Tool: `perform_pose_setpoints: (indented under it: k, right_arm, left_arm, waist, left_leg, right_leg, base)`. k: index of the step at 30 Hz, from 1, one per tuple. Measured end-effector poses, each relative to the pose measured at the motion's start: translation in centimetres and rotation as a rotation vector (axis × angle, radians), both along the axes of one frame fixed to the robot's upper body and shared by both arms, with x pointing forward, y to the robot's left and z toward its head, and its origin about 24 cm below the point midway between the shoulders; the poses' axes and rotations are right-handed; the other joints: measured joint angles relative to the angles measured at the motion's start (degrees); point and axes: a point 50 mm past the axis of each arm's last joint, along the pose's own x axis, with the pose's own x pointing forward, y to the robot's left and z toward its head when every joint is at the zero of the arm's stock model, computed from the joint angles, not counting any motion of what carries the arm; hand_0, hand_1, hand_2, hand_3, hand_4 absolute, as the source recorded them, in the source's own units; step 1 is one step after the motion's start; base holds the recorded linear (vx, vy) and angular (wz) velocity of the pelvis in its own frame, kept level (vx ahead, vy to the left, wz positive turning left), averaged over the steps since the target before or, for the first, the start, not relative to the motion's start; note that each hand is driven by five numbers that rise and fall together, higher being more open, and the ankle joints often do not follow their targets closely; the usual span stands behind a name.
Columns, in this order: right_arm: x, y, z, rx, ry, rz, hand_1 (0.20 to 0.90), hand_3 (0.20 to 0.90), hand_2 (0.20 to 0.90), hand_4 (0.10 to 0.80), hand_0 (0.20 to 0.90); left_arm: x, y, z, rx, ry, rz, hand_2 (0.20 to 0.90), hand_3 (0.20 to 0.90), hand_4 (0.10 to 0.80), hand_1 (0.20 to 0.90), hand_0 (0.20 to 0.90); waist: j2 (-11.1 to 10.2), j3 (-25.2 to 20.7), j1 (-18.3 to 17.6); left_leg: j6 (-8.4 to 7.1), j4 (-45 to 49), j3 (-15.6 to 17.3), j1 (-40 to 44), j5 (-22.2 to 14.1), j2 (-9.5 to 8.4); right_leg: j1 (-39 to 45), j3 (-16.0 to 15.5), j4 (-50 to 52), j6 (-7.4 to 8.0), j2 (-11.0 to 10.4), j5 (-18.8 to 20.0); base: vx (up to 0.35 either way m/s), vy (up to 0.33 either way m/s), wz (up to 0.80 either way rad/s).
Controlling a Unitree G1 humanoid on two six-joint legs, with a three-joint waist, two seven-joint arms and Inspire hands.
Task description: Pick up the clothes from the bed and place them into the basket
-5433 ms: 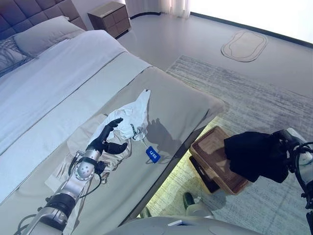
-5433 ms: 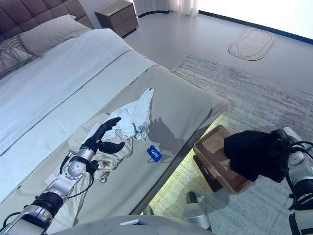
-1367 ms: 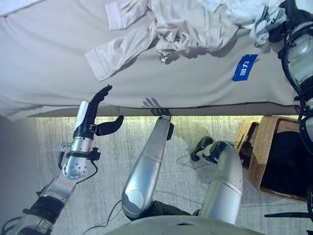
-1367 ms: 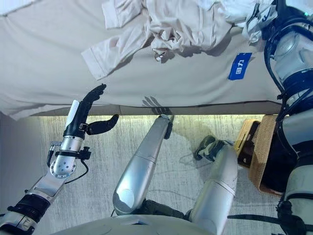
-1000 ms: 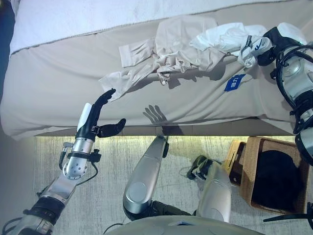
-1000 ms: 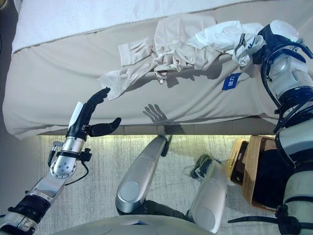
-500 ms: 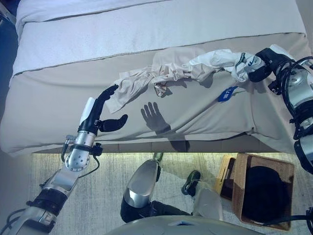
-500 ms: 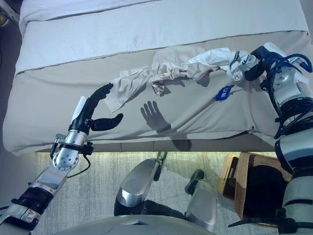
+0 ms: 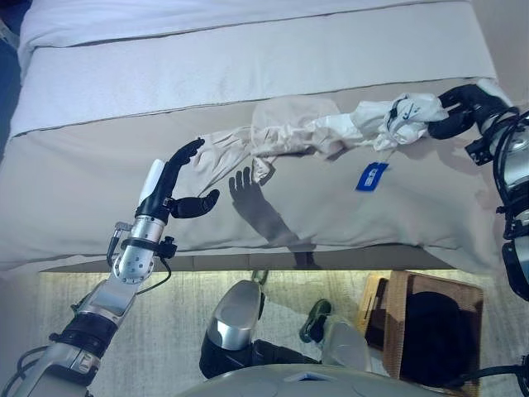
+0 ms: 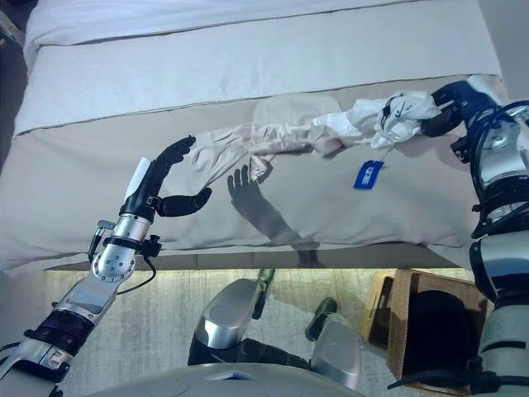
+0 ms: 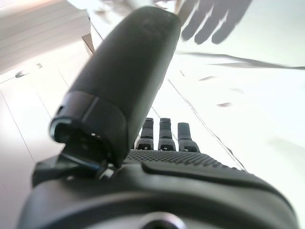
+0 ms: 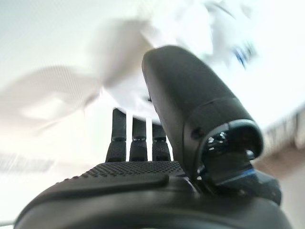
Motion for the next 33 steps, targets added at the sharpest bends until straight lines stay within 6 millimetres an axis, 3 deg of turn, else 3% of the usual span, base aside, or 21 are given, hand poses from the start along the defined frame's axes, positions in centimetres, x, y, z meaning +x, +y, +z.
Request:
perform_pose_setpoints:
  k: [4,7,12,23,33]
  right_arm:
    - [-0.1,-0.3,1.5,-0.010,-0.052,-0.027,0.900,0.900,0.900,0.800,0.900]
    - [-0.5,-1.0,2.1,-0.023,-0.069,-0.059,0.900,0.900,0.900,0.800,0.900]
    - [-0.8,-1.6,1.5,-0.009,-0.044,-0.087,0.900,0.900,0.900,0.800,0.900]
    - [-0.9,-1.7,1.1,-0.014,-0.028,-0.097,0.900,0.900,0.900,0.800,0.900]
    - [-0.3,-0.9,0.6,-0.098,-0.013,-0.091,0.900,0.900,0.900,0.800,0.900]
  left_arm:
    - [0.0,0.5,-0.6,0.010,0.026,0.020,0.900,0.900,0.800,0.900,0.900]
    - [0.0,0.6,-0.5,0.010,0.023,0.023,0.900,0.900,0.800,0.900,0.900]
    - [0.0,0.7,-0.5,0.009,0.022,0.027,0.900,0.900,0.800,0.900,0.900]
    - [-0.9,0.6,-1.7,-0.006,0.060,0.038,0.900,0.900,0.800,0.900,0.900]
    - [-1.3,0.5,-2.3,-0.010,0.067,0.031,0.900,0.900,0.800,0.900,0.900]
  waist:
    - [-2.2,-1.4,-1.4]
    - [-2.2,-1.4,-2.0]
    - [-2.1,-1.5,-2.6]
    - [2.4,-4.4,-2.2]
    - [2.7,-4.4,-0.9]
  left_leg:
    - [-0.01,0.2,0.0,-1.1,0.0,0.13]
    - [-0.35,0.4,-0.1,-2.1,0.2,0.01]
    - [-0.52,1.1,-0.5,-2.8,0.2,0.06]
    - [-1.97,1.1,-1.9,-6.4,1.7,-0.04]
    - [-2.01,7.1,-2.6,-12.7,1.7,-1.39]
  right_leg:
    - [0.0,-0.2,-1.9,0.00,0.5,0.0]
    - [-0.2,-0.5,-3.0,-0.01,0.5,0.0]
    - [-0.4,-0.9,-3.0,0.00,0.6,-0.1]
    - [-3.2,-1.8,-2.6,0.02,0.5,-0.1]
    - [-11.0,-2.5,9.1,-1.85,-2.2,-5.2]
  base:
    - [-0.081,0.003,-0.01]
    - [-0.030,-0.004,0.04]
    - [0.016,-0.013,0.05]
    - [-0.021,-0.006,0.06]
    - [-0.044,-0.012,0.09]
